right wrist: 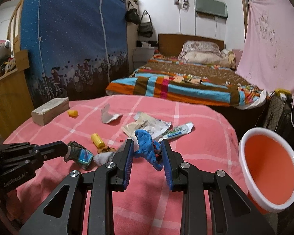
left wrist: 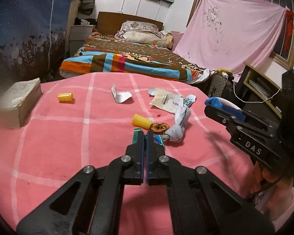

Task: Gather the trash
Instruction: 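Carry the green wrapper and blue glove in both grippers over the bucket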

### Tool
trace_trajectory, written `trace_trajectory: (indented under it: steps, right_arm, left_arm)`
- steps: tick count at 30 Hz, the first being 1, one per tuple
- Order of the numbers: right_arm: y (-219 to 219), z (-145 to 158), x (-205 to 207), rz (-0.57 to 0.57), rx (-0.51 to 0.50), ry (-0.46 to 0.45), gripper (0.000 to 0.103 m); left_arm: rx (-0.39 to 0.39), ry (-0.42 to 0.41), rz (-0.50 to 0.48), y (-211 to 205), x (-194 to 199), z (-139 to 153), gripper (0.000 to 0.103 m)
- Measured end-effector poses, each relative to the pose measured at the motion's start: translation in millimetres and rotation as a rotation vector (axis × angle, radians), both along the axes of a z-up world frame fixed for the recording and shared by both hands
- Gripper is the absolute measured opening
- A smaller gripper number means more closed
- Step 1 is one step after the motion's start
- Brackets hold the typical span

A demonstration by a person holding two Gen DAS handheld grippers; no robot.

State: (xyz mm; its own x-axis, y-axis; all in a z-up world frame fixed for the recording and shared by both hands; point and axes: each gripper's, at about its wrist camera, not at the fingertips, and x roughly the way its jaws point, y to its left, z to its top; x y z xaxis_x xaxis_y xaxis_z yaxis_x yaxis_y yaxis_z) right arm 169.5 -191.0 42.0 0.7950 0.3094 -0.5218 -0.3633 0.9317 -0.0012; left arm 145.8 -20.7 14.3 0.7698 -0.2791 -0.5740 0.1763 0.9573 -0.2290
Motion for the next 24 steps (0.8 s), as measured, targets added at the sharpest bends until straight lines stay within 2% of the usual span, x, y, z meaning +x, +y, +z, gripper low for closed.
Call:
trace_trajectory:
  steps: [3, 7, 14, 18, 24]
  right_arm:
    - [1.9, 1.5, -3.3, 0.0, -0.008, -0.017, 0.026]
    - [0.6, 7.0, -14.6, 0.0, 0.005, -0.082, 0.026]
    - [-21.2, 23.4, -45.7, -0.049, 0.104, -0.275, 0.026]
    - [-44.9, 36.2, -58.2, -0.093, 0.19, -0.391, 0.026]
    - [-77.2, 57.3, -62.8, -0.217, 0.158, -0.57, 0.026]
  left_arm:
    - [-0.007, 0.002, 0.011, 0.0, -0.7, -0.3, 0.0]
    - [-0.051, -0.055, 0.015, 1.3, -6.9, 9.1, 0.0]
    - [-0.048, -0.279, -0.035, -22.3, -21.3, 48.2, 0.0]
    - [-0.051, -0.365, -0.074, -42.5, -21.4, 65.6, 0.0]
    - [-0.076, -0.493, -0.16, -79.7, -14.3, 88.3, 0.0]
